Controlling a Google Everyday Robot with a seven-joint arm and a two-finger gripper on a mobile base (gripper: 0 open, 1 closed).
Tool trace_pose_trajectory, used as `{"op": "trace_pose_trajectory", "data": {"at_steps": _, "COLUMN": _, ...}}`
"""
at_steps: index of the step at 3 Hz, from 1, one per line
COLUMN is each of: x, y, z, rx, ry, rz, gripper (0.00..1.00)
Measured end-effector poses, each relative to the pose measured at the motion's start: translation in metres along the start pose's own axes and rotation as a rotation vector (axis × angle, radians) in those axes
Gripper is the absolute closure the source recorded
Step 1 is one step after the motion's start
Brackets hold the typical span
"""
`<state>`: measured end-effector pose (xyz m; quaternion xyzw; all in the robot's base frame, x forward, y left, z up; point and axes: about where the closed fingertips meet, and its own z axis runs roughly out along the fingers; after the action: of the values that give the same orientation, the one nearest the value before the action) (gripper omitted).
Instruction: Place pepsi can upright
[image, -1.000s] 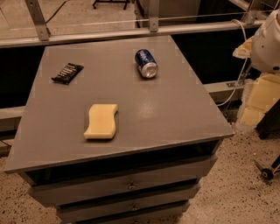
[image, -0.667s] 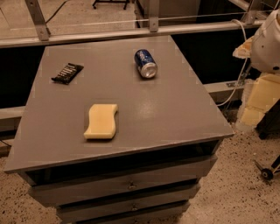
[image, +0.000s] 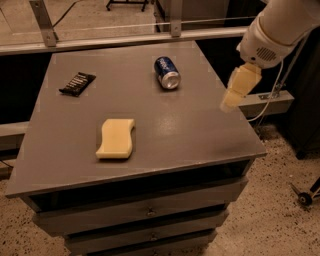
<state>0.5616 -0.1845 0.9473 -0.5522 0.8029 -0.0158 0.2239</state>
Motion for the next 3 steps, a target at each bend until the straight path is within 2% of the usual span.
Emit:
{"op": "trace_pose_trajectory", "data": {"at_steps": 1, "x": -0.031, "y": -0.044, "z": 0.030, "rx": 0.039, "ry": -0.050, "rz": 0.066, "gripper": 0.00}}
{"op": "trace_pose_trajectory", "data": {"at_steps": 2, "x": -0.062, "y": -0.074, "z": 0.063, "rx": 0.037, "ry": -0.098, "rz": 0.162, "gripper": 0.00}}
{"op": "trace_pose_trajectory", "data": {"at_steps": 3, "x": -0.097, "y": -0.089, "z": 0.092, "rx": 0.009, "ry": -0.138, "rz": 0.260, "gripper": 0.00}}
